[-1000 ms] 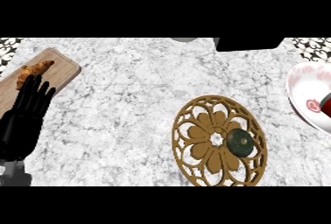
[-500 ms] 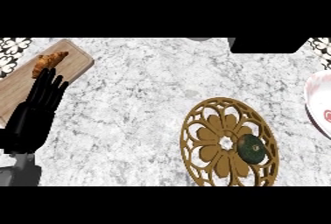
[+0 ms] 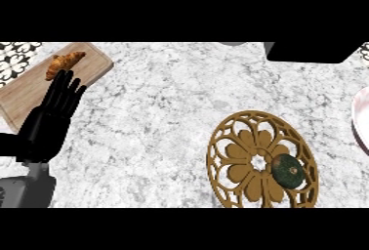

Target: Pick the can from the placemat and place it in the bowl

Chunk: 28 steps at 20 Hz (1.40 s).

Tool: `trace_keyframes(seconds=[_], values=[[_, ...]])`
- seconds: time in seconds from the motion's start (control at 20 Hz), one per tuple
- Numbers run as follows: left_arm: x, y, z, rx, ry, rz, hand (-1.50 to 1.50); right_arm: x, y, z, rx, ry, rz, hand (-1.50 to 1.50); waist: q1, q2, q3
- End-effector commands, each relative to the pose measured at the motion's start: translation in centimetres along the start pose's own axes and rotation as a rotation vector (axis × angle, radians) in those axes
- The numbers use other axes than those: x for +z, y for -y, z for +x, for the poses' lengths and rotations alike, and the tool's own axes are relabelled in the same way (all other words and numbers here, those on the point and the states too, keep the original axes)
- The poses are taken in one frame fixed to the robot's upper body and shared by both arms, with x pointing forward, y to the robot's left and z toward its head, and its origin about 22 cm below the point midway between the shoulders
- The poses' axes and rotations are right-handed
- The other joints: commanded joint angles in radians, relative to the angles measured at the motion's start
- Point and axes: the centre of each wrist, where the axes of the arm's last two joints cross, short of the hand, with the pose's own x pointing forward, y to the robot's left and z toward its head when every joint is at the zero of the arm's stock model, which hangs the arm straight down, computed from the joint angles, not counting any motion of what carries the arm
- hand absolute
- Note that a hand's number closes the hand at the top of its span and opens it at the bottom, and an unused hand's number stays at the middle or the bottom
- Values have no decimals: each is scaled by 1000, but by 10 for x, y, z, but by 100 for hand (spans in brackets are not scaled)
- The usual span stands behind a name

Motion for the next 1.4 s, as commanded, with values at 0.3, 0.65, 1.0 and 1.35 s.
trace_keyframes(seconds=[0.3, 0.65, 1.0, 1.35], values=[[-11, 12, -6, 1, 9, -33, 0, -25, -61, -17, -62, -218, 210, 150, 23, 12, 2], [-6, 0, -5, 13, 19, -9, 0, -41, -77, -10, -243, -27, 253, -150, 13, 10, 4], [1, -1, -8, 10, 8, 14, 0, -44, -44, -18, -699, 6, -5, -150, 3, 7, 5], [-5, 3, -1, 16, 18, -3, 0, -5, 1, -50, -769, -94, -149, -150, -2, 13, 6]])
